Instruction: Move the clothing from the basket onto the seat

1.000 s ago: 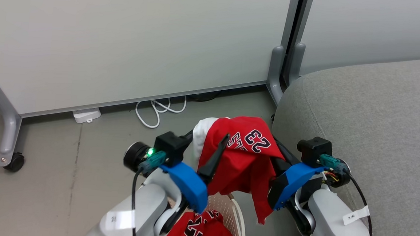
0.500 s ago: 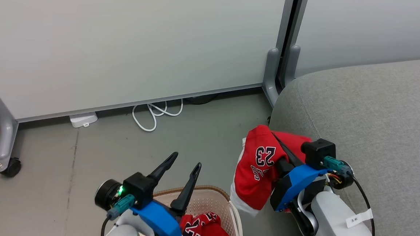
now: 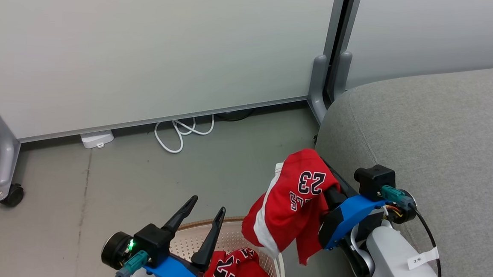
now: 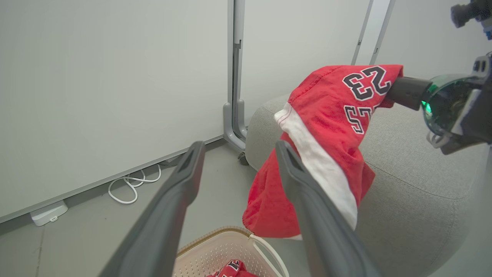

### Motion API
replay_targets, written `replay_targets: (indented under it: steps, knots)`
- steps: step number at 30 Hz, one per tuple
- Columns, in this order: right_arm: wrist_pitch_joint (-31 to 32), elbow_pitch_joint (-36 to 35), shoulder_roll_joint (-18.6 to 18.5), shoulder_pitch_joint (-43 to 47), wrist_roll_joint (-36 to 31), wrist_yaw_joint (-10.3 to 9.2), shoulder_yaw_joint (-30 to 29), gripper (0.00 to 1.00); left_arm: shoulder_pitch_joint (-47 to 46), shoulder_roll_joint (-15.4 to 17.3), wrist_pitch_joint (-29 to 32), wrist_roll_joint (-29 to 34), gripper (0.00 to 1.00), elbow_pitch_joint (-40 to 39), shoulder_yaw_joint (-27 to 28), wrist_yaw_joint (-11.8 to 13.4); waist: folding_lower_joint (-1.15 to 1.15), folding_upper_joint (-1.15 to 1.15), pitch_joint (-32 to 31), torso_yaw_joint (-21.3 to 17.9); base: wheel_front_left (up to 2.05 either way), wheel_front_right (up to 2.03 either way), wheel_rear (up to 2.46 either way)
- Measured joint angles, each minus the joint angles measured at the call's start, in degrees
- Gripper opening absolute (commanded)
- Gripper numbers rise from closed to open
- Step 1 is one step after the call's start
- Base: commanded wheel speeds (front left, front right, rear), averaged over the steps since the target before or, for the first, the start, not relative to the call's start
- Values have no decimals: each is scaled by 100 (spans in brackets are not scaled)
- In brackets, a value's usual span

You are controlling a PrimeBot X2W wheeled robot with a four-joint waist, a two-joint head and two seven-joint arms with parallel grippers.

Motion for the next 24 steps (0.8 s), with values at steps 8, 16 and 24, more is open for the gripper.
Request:
replay_targets:
  steps: [8,16,24]
  knots:
    - [8,-11,-2,-1,-4,0,12,0,27,-122,0,111,100,8,146,-10,0,0,13,-39,0,0,0]
    - [10,-92,-3,-5,22,0,55,0,65,-116,0,101,100,-24,133,-10,0,0,38,-289,0,0,0]
    - [34,-149,3,-20,38,0,131,0,68,-89,0,89,100,-86,155,-11,0,0,90,-818,0,0,0]
